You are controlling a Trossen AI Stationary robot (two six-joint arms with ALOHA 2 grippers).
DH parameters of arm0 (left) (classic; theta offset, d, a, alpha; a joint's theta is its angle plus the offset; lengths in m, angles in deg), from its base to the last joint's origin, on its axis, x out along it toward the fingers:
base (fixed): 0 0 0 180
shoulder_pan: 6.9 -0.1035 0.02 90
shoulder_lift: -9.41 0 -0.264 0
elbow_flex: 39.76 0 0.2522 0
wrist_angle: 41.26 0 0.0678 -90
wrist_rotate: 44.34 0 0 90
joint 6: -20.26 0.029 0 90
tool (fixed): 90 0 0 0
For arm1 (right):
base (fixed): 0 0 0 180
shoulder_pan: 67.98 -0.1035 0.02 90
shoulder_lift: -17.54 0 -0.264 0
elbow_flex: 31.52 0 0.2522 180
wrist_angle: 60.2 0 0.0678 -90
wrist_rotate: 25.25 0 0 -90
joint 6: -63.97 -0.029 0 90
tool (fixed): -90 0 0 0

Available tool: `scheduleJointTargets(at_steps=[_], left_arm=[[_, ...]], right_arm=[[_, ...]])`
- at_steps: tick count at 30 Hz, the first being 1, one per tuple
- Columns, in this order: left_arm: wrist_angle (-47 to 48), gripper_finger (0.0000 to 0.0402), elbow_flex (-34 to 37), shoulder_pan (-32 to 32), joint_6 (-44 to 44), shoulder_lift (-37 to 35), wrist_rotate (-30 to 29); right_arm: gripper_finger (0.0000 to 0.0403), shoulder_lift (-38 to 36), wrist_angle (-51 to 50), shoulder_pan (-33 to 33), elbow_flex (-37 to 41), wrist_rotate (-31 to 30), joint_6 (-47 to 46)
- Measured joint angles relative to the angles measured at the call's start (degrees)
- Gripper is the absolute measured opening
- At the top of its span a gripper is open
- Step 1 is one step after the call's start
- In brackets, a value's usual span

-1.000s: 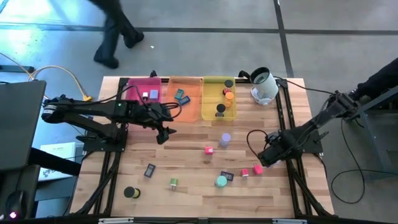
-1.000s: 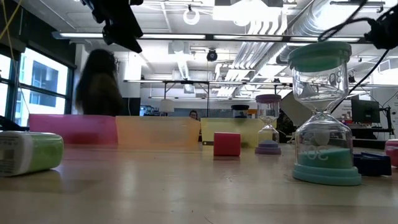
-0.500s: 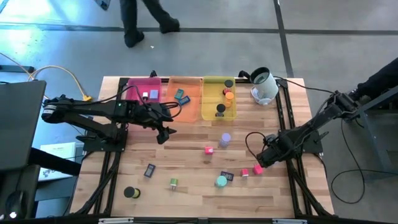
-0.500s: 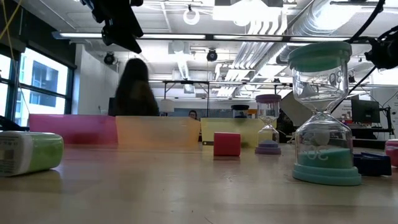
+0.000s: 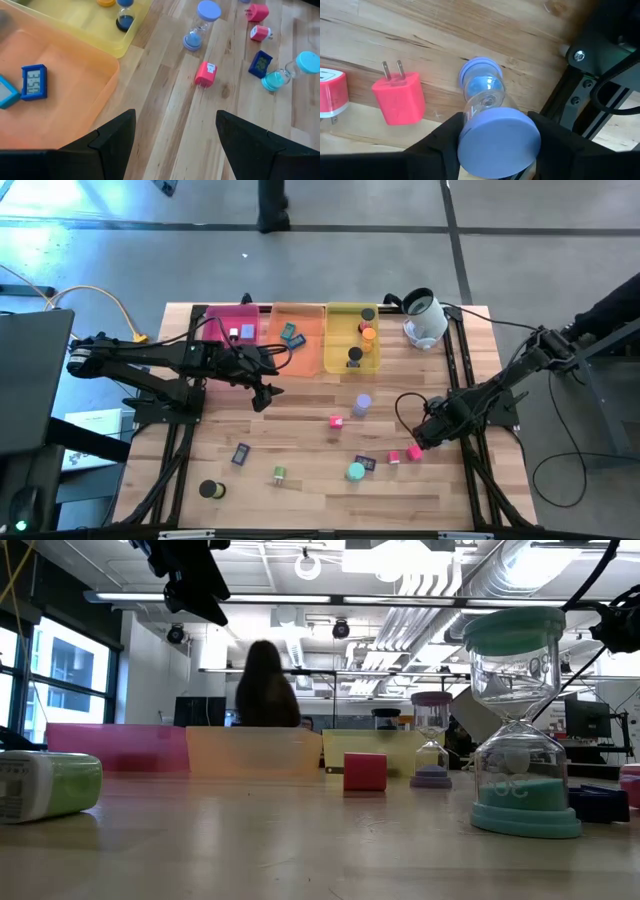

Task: Pick & Place Office items
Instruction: Put the bottom violet hourglass into the yellow bin

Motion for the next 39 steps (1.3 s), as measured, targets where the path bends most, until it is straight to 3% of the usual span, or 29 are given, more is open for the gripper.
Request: scheduleJointTargets(at_steps=[8, 18, 26, 39], left_arm=[[0.32, 0.0268, 0.00, 0.00, 0.22, 0.00, -0.02], [1.60, 0.0268, 0.00, 0.00, 0.15, 0.00, 1.85], [6.24, 0.0268, 0.00, 0.00, -0.01, 0.00, 8.53], [8.89, 0.0268, 0.00, 0.00, -2.36, 0.00, 10.47]], right_arm=[[0.0183, 0.04, -1.37, 0.00, -4.04, 0.98, 0.56], [0.0183, 0.24, -11.97, 5.56, -23.54, -3.80, 6.72], [0.0183, 6.09, -16.15, 17.63, -40.32, -14.25, 25.54], [0.0183, 24.75, -20.50, 39.89, -59.89, -16.63, 64.95]])
